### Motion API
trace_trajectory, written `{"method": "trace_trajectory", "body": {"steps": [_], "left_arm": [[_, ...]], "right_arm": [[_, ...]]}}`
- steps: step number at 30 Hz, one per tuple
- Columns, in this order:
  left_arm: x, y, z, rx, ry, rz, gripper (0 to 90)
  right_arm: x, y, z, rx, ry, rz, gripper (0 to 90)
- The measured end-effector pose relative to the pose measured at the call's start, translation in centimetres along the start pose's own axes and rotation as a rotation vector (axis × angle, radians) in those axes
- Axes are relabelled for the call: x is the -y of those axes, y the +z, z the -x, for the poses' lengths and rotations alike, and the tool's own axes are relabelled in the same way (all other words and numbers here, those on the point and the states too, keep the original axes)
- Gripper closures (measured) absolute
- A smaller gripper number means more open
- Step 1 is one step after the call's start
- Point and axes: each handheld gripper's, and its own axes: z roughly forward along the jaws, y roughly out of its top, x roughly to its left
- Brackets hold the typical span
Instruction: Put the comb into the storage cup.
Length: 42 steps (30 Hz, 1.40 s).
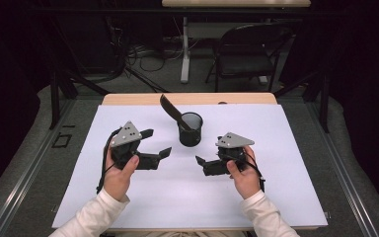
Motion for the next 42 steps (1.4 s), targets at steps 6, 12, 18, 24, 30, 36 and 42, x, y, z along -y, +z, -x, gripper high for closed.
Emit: {"method": "trace_trajectory", "body": {"steps": [6, 12, 18, 24, 30, 36, 42], "left_arm": [[1.9, -0.7, 0.1, 0.006, -0.002, 0.001, 16.0], [3.7, -1.3, 0.0, 0.013, -0.025, -0.005, 16.0], [5.4, -1.9, -0.2, 0.011, -0.054, 0.004, 16.0], [7.2, -2.6, -0.3, 0.006, -0.078, 0.022, 16.0], [8.9, -2.8, -0.7, -0.004, -0.118, 0.020, 16.0], [10.1, -3.0, -1.3, -0.019, -0.132, 0.016, 16.0], [10.9, -3.3, -1.8, -0.039, -0.142, 0.020, 16.0]], "right_arm": [[0.0, -0.1, 0.1, 0.004, 0.005, -0.002, 2.0], [0.0, 0.0, 0.0, 0.003, 0.001, -0.002, 2.0], [0.1, 0.0, 0.0, 0.003, 0.000, -0.005, 2.0], [0.0, 0.0, 0.0, 0.007, 0.001, -0.001, 2.0], [0.0, 0.0, 0.0, 0.010, 0.000, 0.000, 2.0], [0.0, -0.1, 0.0, 0.013, -0.001, 0.000, 2.0], [0.1, 0.0, 0.0, 0.013, 0.000, -0.001, 2.0]]}}
